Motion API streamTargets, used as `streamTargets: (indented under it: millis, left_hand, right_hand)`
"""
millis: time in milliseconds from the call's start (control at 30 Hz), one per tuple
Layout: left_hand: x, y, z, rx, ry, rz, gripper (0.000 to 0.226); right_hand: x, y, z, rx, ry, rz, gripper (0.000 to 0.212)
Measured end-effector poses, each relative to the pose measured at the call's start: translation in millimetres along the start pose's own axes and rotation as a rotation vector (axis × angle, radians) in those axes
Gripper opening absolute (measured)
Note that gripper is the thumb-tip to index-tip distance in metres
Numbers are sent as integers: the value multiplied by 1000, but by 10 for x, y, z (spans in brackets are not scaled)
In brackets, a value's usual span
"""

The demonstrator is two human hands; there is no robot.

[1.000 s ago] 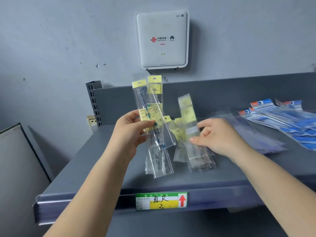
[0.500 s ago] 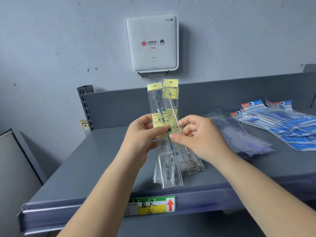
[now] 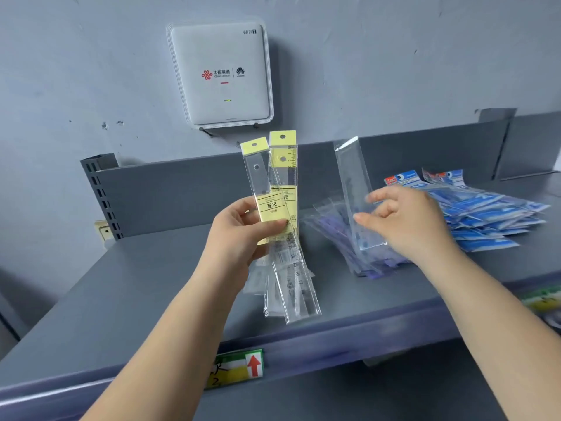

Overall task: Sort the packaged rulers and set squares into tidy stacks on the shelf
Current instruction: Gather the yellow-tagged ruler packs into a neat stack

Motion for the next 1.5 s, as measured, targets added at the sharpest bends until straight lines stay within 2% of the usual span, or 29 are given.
streamTargets:
  millis: [133, 267, 300, 367, 433, 467, 533, 667, 800, 1000, 1100, 1233, 1400, 1500]
  left_hand:
    - [-20, -40, -20, -1, -11, -21, 32]
    - [-16, -23, -20, 17, -20, -29, 33]
    - [-13, -13, -19, 23, -22, -27, 34]
    - [-4, 5, -20, 33, -29, -21, 41]
    - [3, 9, -17, 33, -37, -23, 44]
    - [5, 16, -12, 33, -41, -25, 44]
    - [14, 56, 3, 40, -50, -33, 40]
    - [31, 206, 41, 47, -31, -40, 32]
    - [91, 422, 77, 77, -20, -71, 35]
    - [139, 596, -18, 112, 36, 4, 27]
    - [70, 498, -123, 94, 109, -4, 15]
    - [-42, 396, -244, 92, 161, 14, 15]
    - [-17, 450, -265, 107, 134, 18, 13]
    - [113, 635, -246, 148, 82, 9, 14]
  right_hand:
    - [272, -127, -4, -159, -72, 435, 40]
    - [173, -104, 21, -144, -33, 560, 44]
    - [72, -89, 35, -115, 3, 506, 42]
    - [-169, -117, 114, -107, 62, 233, 34]
    - [-436, -297, 255, -227, 102, -51, 29]
    - [-556, -425, 325, -303, 125, -115, 27]
    - [-742, -646, 420, -402, 185, -147, 22]
    - [-850, -816, 389, -415, 162, -266, 12]
    - [-818, -763, 310, -356, 101, -379, 8]
    - [-633, -549, 143, -270, -49, -636, 10]
    - [-606, -517, 142, -282, -73, -676, 12]
    - [-602, -542, 173, -305, -67, -653, 12]
    - [-547, -613, 151, -313, -66, -637, 9]
    - [-596, -790, 181, -398, -43, -527, 7]
Point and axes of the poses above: each hand's wrist, its own z-axis away from the middle knuckle, its own y-axis out of the back of the hand, x = y × z, the point moved 10 cm from there along -z, towards the middle knuckle, and after that the axes turned 13 degrees about z, right-handed, at the moved point
